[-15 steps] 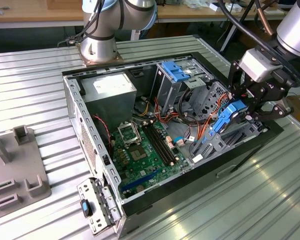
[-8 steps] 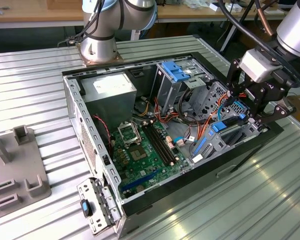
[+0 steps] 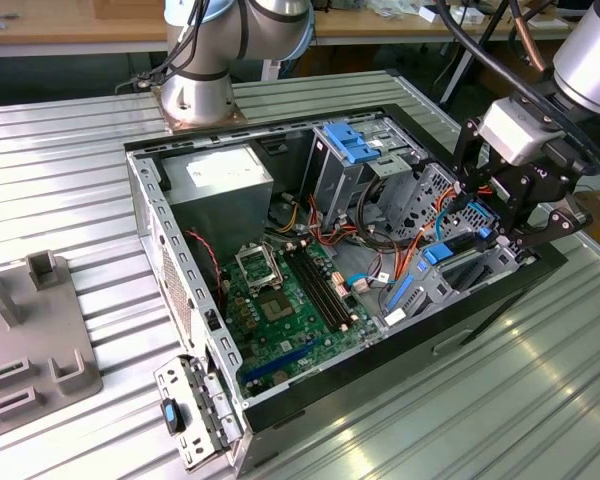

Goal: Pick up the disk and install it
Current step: 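Insert the disk into the insertion slot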

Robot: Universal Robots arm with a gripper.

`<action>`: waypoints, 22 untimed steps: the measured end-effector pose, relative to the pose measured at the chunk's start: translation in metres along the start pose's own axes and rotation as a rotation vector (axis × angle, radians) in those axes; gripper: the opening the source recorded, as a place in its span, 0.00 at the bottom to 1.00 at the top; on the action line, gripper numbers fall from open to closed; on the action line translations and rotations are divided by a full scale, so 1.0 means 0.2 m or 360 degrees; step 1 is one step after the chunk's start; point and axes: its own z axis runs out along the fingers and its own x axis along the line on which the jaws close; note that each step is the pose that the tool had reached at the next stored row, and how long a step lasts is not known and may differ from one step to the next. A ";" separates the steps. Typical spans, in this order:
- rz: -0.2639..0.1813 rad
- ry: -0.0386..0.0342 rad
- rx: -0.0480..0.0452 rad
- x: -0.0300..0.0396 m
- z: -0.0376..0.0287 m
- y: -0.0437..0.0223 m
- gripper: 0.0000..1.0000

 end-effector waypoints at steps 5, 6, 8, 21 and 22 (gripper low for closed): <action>0.0000 0.0000 0.0000 0.000 0.000 0.000 0.57; 0.0000 0.0000 0.0000 0.000 0.002 -0.005 0.57; 0.0003 0.0000 -0.0002 0.000 0.009 -0.039 0.57; 0.0052 0.0002 0.0001 -0.102 0.186 -0.089 0.57; 0.0052 0.0001 0.0001 -0.106 0.197 -0.088 0.57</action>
